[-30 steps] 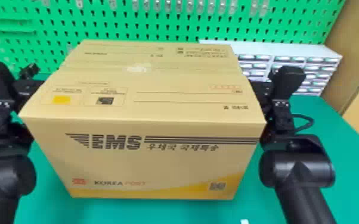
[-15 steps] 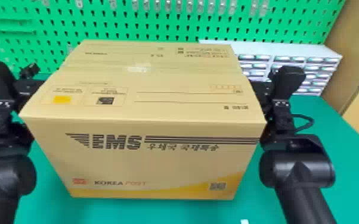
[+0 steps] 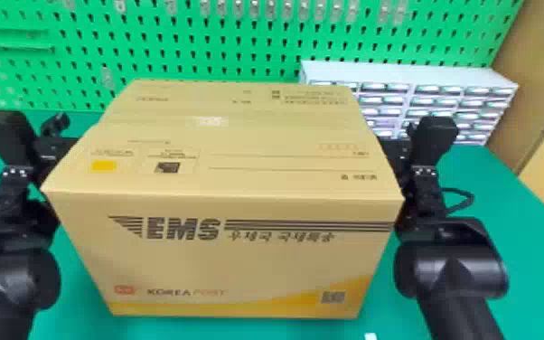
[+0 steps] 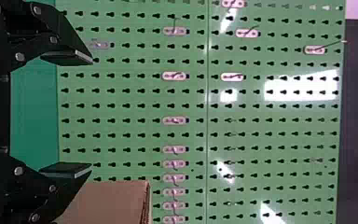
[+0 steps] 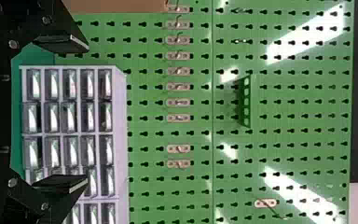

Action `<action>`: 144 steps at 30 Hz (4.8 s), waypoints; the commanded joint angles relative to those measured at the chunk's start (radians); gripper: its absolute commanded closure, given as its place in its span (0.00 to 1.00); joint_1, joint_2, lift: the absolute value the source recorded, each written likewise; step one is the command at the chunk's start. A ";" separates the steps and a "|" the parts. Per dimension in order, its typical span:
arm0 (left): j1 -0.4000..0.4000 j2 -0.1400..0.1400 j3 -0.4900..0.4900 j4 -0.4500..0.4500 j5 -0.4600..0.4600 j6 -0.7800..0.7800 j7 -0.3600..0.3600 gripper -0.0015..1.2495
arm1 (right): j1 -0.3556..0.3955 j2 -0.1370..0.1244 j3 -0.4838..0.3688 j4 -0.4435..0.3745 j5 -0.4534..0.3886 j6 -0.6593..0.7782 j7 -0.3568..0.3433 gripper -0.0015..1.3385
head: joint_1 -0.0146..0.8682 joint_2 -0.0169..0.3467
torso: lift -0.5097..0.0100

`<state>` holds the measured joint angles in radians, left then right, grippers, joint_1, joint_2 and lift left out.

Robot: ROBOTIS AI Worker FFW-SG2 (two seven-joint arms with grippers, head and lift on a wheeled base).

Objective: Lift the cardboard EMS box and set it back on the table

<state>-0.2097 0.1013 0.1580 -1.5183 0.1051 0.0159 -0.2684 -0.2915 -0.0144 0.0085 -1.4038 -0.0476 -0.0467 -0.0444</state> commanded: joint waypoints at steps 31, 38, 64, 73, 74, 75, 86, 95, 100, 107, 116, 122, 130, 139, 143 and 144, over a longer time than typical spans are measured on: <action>0.032 0.000 0.021 0.110 0.019 -0.004 0.000 0.36 | 0.061 -0.032 -0.008 0.083 -0.037 -0.004 0.001 0.22 | 0.78 0.00 | 0.79; 0.033 0.000 0.055 0.113 0.016 -0.013 -0.008 0.36 | 0.077 -0.050 -0.019 0.083 -0.051 -0.027 0.000 0.22 | 0.78 0.00 | 0.79; 0.035 0.001 0.210 0.095 -0.008 -0.040 -0.055 0.36 | 0.126 -0.090 -0.197 0.000 -0.055 -0.039 0.032 0.22 | 0.78 0.00 | 0.79; 0.027 0.000 0.201 0.095 -0.007 -0.045 -0.055 0.36 | 0.120 -0.084 -0.193 -0.007 -0.044 -0.036 0.032 0.22 | 0.78 0.00 | 0.79; 0.026 0.000 0.199 0.095 -0.007 -0.045 -0.055 0.36 | 0.121 -0.085 -0.193 -0.009 -0.044 -0.036 0.032 0.22 | 0.78 0.00 | 0.79; 0.026 0.000 0.198 0.095 -0.007 -0.047 -0.055 0.36 | 0.121 -0.085 -0.193 -0.009 -0.044 -0.036 0.032 0.22 | 0.78 0.00 | 0.79; 0.021 0.000 0.193 0.095 0.001 -0.067 -0.055 0.36 | 0.114 -0.084 -0.188 -0.011 -0.034 -0.038 0.032 0.22 | 0.78 0.00 | 0.79; 0.021 0.000 0.192 0.095 -0.001 -0.067 -0.055 0.36 | 0.112 -0.085 -0.196 -0.012 -0.031 -0.036 0.032 0.22 | 0.78 0.00 | 0.79; 0.019 0.000 0.193 0.095 -0.001 -0.067 -0.055 0.36 | 0.115 -0.085 -0.200 -0.014 -0.029 -0.036 0.032 0.22 | 0.78 0.00 | 0.79; 0.019 0.000 0.195 0.093 -0.001 -0.067 -0.055 0.36 | 0.117 -0.085 -0.208 -0.017 -0.023 -0.036 0.032 0.22 | 0.78 0.00 | 0.79; 0.019 0.000 0.199 0.090 -0.001 -0.067 -0.055 0.36 | 0.120 -0.087 -0.214 -0.020 -0.020 -0.035 0.032 0.22 | 0.78 0.00 | 0.79; 0.019 0.000 0.201 0.090 0.001 -0.067 -0.055 0.36 | 0.126 -0.088 -0.216 -0.020 -0.020 -0.035 0.032 0.22 | 0.78 0.00 | 0.79; 0.019 0.000 0.204 0.089 0.001 -0.067 -0.055 0.36 | 0.126 -0.088 -0.219 -0.023 -0.018 -0.035 0.032 0.22 | 0.78 0.00 | 0.79; 0.019 0.000 0.206 0.089 0.001 -0.067 -0.055 0.36 | 0.127 -0.090 -0.220 -0.024 -0.018 -0.033 0.034 0.22 | 0.78 0.00 | 0.79; 0.021 0.000 0.206 0.089 0.001 -0.067 -0.055 0.36 | 0.127 -0.090 -0.222 -0.026 -0.017 -0.033 0.032 0.22 | 0.78 0.00 | 0.79; 0.021 0.000 0.206 0.089 0.001 -0.067 -0.055 0.36 | 0.127 -0.090 -0.222 -0.026 -0.017 -0.033 0.032 0.22 | 0.78 0.00 | 0.79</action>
<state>-0.1895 0.1012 0.3633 -1.4296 0.1060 -0.0506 -0.3237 -0.1643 -0.1041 -0.2126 -1.4281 -0.0649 -0.0797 -0.0117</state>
